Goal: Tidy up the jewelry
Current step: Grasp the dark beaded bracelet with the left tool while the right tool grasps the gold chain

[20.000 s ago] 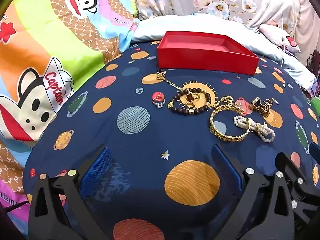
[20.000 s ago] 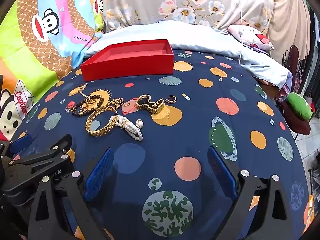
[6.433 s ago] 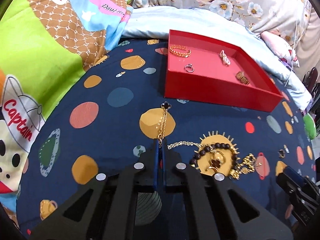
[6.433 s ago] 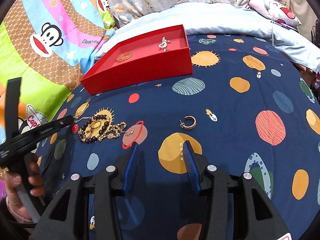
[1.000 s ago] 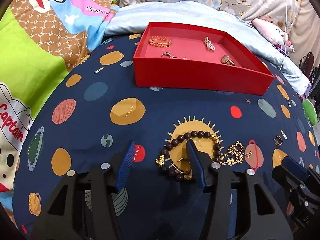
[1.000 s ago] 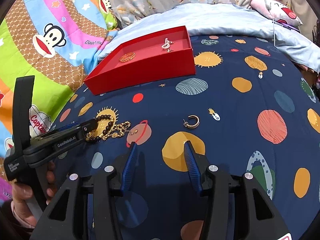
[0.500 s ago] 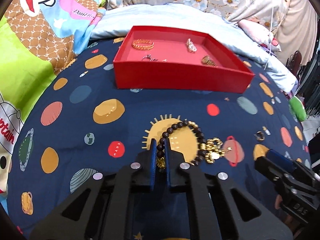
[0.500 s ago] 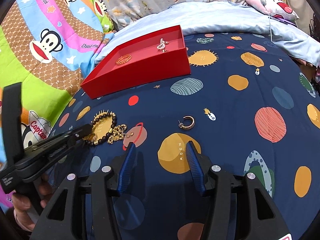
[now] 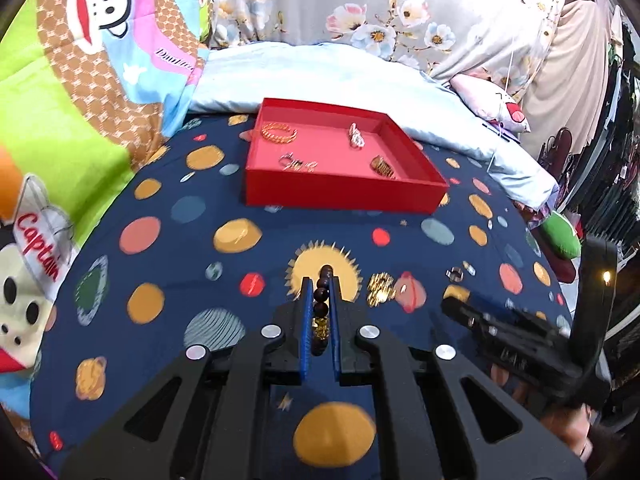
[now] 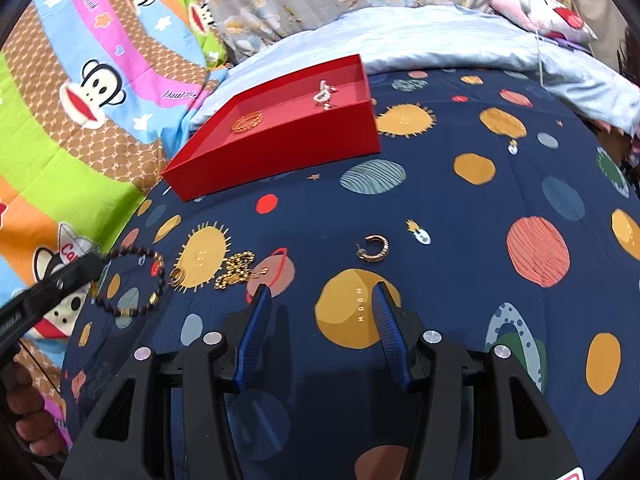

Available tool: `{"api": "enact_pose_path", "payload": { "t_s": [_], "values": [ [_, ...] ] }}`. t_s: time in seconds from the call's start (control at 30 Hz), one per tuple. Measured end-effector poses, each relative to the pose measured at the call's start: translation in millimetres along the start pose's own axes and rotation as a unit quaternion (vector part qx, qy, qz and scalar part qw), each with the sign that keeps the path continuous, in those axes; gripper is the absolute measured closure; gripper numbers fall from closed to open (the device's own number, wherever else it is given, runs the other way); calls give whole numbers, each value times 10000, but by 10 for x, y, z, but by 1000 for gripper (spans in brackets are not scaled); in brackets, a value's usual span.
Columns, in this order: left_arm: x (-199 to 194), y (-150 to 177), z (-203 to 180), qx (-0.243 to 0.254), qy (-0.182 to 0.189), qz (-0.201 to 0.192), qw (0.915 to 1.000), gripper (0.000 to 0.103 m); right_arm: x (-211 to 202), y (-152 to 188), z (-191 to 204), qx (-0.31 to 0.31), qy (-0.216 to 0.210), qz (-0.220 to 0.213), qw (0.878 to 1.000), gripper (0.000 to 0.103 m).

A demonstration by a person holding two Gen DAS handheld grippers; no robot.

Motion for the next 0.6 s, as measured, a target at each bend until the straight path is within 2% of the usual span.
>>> {"api": "enact_pose_path", "payload": {
  "t_s": [0.1,0.33,0.6],
  "values": [
    [-30,133,106,-33,-104,127,9999,96,27,-15,81,-65,-141,32,9999,53],
    [77,409,379,-261,-360,483,9978,96,209,-100,354,-356,-220,108,9991,69],
    [192,528,487,-284,-450,585,9969,96,404,-184,503,-495,-149,274,9983,71]
  ]
}}
Point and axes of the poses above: each gripper's, at about its wrist camera, not at the fingertips, and x roughly the way its jaws point, z to its left, y to its underside, the point moved 2 cm from there along x, roughly the way its jaws point, and after that the axes turned 2 degrees about y, right-handed, at the moved point
